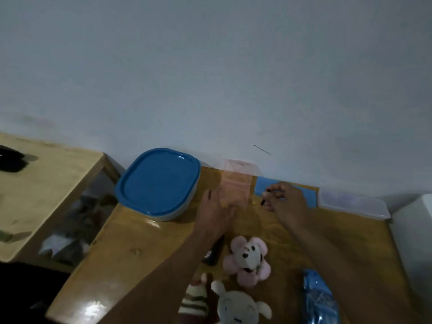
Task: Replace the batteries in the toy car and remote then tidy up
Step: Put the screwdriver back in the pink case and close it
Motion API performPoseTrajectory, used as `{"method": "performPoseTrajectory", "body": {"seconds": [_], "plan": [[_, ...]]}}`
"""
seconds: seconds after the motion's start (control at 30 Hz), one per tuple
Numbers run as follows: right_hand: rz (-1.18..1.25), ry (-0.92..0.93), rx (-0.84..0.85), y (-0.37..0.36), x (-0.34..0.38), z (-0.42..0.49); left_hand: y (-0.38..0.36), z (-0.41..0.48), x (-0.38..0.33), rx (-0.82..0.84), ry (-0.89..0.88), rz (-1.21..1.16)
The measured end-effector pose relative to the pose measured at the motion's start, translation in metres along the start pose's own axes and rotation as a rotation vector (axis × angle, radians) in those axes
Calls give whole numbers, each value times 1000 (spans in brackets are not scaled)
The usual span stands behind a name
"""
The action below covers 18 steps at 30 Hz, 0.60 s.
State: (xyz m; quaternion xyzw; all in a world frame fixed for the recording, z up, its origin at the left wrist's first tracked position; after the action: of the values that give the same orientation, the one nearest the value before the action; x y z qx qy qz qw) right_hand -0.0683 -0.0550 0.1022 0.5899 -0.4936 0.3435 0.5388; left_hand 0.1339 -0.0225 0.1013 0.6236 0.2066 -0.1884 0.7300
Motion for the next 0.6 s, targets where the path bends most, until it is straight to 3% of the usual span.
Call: {"method": "performPoseTrajectory", "body": {"seconds": [0.1, 0.33, 0.5, 0.6], "plan": [[-42, -25, -37, -27, 1, 26, -10, 25, 9, -30, -153, 132], [-249, -55, -104, -73, -10, 65, -61, 52, 71, 182, 109, -114], [-458, -48, 41, -100, -24, 75, -86, 57, 91, 252, 187, -210], [-667, 89, 195, -118, -21, 75, -91, 58, 94, 252, 184, -238]]}}
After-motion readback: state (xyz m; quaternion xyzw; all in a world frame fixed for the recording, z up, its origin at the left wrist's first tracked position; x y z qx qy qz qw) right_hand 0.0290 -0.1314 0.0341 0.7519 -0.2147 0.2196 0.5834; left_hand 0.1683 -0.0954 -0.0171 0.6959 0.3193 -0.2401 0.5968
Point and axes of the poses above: each hand's wrist, its own z-axis towards the middle knuckle, its own y-axis out of the back of the hand, x = y × z, the point moved 10 cm from there along z, towards the middle knuckle, and after that the axes turned 3 degrees about z, right-handed, at the moved point
